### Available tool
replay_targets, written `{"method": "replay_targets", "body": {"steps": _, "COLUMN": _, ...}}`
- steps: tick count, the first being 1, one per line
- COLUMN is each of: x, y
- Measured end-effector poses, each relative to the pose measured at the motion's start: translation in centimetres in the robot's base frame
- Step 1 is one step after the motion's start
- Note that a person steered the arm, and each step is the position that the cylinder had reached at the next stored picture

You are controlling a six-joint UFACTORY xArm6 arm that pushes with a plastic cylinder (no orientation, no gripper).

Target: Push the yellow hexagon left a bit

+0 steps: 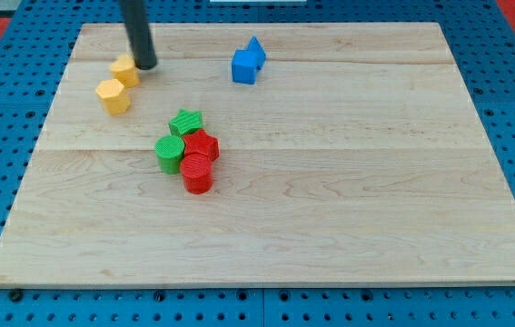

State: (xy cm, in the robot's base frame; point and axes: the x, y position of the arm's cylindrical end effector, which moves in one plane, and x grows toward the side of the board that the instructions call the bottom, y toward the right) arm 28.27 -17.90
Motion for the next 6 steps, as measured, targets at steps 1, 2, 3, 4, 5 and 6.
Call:
{"method": "replay_targets", "body": {"steps": 1, "x": 1.9, "y": 7.3}}
{"method": "replay_targets", "body": {"steps": 2, "x": 7.2, "y": 6.7}}
{"method": "replay_targets", "body": {"steps": 3, "x": 8.3, "y": 1.0}}
{"method": "replay_targets", "body": {"steps": 4, "x": 9.3, "y": -1.8}}
{"method": "replay_targets", "body": {"steps": 5, "x": 11.5, "y": -2.0}}
{"method": "replay_targets", "body": {"steps": 6, "x": 10.3, "y": -4.5}}
